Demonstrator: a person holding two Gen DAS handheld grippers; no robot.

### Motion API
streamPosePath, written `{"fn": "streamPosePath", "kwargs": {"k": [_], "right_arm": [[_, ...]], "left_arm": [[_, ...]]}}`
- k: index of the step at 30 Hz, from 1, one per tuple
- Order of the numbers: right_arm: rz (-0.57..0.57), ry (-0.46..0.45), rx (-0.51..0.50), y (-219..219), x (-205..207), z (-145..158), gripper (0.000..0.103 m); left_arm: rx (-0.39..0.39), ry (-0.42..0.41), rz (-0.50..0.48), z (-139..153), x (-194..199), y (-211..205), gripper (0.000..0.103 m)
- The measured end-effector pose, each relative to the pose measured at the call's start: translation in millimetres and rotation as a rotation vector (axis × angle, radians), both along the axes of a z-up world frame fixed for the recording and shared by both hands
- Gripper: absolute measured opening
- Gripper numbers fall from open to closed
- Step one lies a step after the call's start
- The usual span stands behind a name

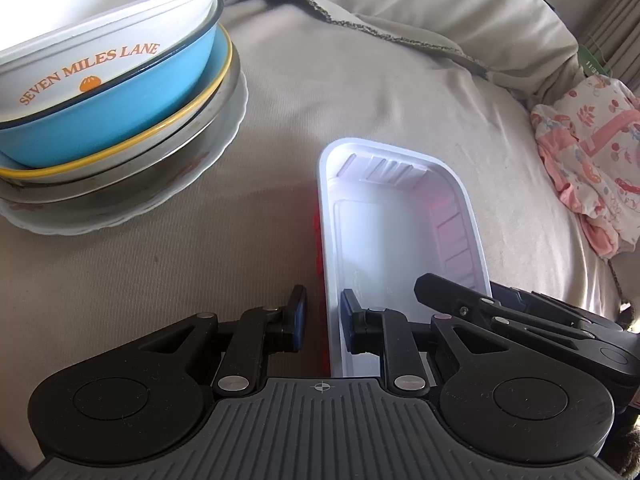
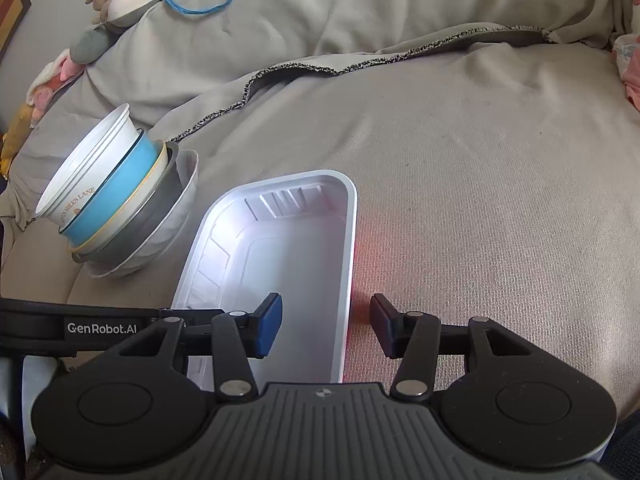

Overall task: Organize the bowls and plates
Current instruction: 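Close the left tool on the foil tray rim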

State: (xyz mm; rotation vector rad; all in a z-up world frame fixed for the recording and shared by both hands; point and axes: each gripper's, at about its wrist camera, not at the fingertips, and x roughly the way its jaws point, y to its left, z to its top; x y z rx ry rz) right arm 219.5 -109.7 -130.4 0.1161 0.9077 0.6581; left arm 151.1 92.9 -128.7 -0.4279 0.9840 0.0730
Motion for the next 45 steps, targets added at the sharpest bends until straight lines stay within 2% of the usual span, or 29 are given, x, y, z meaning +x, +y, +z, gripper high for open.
{"fn": "streamPosePath", "kwargs": {"k": [8, 17, 25, 38, 44, 45], "right_arm": [[0.043, -0.006, 0.002, 6, -8, 0, 0.050], [0.039, 0.000, 0.009, 6, -9, 0, 0.050], [0.019, 0.030, 0.043, 1, -6, -1, 0.050], [0.024, -0.008, 0.004, 8, -12, 0, 0.046], [0.025, 0.003, 0.000, 10, -13, 1, 0.046], [0.021, 0.008, -0.004, 10, -12, 3, 0.044]], "left_arm": [[-0.004, -0.005, -0.005, 0, -1, 1, 0.022], [0.064, 0.000, -0.034, 2, -2, -11, 0.020], [-0.013, 0.018, 0.033, -3, -1, 5, 0.014], [0.012, 0.010, 0.021, -2, -1, 3, 0.014], [0.013, 0.009, 0.046, -1, 1, 1, 0.014], [0.015, 0.009, 0.038, 1, 2, -1, 0.016]]}}
